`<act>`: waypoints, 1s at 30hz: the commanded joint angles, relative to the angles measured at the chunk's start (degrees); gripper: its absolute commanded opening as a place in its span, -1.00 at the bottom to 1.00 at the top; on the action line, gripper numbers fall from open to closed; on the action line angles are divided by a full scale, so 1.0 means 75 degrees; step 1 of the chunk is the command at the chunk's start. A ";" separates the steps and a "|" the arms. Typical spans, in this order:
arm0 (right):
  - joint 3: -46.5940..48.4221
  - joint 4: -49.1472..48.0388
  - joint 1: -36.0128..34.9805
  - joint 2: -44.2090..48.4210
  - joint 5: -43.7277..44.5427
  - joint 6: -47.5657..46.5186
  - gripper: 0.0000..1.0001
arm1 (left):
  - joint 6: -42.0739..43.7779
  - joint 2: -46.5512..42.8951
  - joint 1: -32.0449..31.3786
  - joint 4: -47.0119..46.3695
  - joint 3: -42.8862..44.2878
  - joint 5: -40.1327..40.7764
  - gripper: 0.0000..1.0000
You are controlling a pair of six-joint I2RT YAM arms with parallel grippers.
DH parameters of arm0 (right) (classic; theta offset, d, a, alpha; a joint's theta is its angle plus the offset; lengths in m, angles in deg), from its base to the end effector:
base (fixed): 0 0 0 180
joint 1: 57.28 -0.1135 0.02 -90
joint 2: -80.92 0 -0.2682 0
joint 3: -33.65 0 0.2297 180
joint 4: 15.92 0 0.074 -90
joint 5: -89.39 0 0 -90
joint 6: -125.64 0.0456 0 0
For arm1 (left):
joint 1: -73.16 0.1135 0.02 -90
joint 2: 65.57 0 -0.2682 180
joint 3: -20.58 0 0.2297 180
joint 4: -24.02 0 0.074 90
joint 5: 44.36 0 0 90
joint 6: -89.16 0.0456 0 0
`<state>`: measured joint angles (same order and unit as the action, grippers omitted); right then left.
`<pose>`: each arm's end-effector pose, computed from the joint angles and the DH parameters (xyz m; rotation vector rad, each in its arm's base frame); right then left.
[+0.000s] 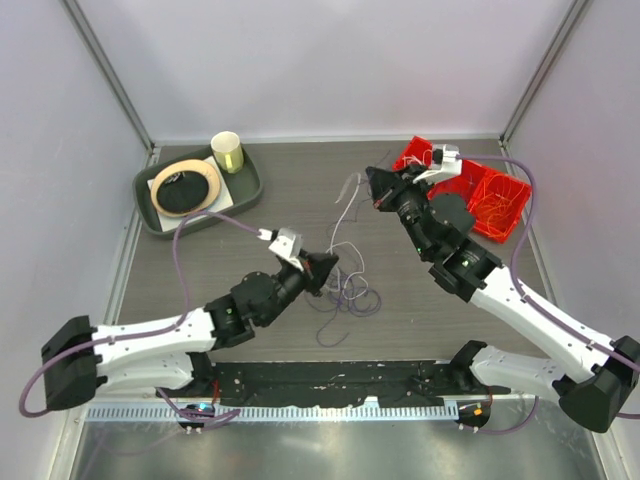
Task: Untangle the cables
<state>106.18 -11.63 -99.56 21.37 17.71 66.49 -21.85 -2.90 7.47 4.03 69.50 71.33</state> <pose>0.1753 0.1400 0.4140 0.1268 1.4734 0.8200 0.1145 -0.2055 0.3097 0.2160 1.5229 -0.8941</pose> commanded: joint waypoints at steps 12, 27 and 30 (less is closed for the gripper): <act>-0.1546 -0.0816 0.0633 0.0721 0.4658 -0.3187 -0.99 | -0.4836 -0.5181 -0.0089 0.8526 -0.1166 0.3156 -0.99; 0.1124 0.0286 0.1806 0.0148 0.1038 -0.3317 -0.98 | -0.4126 -0.1185 -0.0077 0.8307 0.0570 0.3126 0.80; 0.1734 0.0696 0.1806 0.0077 0.0161 -0.3013 -0.99 | -0.2885 -0.1044 -0.0077 0.7558 0.0722 0.2564 1.00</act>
<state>112.30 -8.22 -86.03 22.13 27.59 43.22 -52.89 -11.20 6.90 67.70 71.64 93.10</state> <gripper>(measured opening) 0.043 0.963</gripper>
